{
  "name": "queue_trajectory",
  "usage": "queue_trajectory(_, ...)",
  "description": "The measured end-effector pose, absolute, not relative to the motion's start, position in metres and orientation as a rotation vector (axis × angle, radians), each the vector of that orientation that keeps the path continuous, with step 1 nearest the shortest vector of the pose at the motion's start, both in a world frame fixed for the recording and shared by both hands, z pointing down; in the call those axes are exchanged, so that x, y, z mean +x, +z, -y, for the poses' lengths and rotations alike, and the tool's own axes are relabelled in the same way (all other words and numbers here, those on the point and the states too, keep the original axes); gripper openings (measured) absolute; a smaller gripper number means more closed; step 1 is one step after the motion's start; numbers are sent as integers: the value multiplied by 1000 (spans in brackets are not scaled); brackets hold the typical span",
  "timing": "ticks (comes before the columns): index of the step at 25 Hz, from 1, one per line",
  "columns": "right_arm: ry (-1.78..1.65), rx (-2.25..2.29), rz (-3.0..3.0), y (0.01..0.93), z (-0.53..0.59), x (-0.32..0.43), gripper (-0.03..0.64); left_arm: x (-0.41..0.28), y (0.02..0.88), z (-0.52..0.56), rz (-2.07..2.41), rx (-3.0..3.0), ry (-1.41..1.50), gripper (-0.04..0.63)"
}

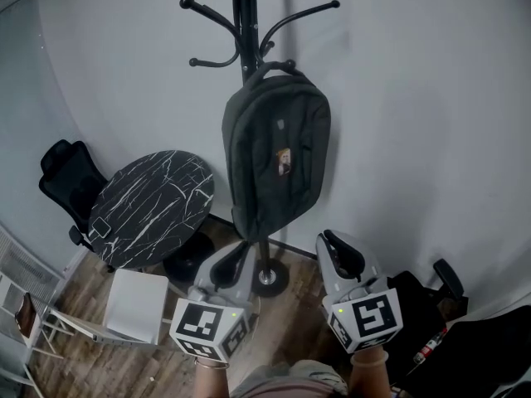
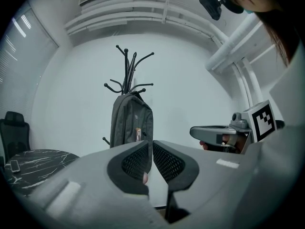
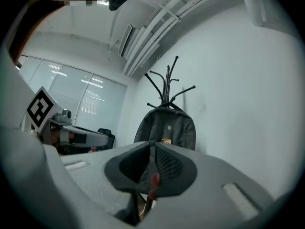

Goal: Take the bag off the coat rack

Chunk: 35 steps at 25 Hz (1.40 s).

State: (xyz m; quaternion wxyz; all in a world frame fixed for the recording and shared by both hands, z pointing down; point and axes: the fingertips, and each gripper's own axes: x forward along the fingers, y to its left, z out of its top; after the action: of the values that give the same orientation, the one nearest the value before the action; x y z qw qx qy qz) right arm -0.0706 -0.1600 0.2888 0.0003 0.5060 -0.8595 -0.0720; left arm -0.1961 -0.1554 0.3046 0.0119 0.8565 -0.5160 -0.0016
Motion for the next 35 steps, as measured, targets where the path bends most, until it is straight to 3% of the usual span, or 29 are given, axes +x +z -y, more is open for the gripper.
queue_trajectory(17,-198,1618,2641,300,211,-60,71,-212,308,210,1615,2641,-3,101)
queue_trajectory(35,-188,1580,2617,315,302,-47,133,-231,319,279,1744,2532,58,141)
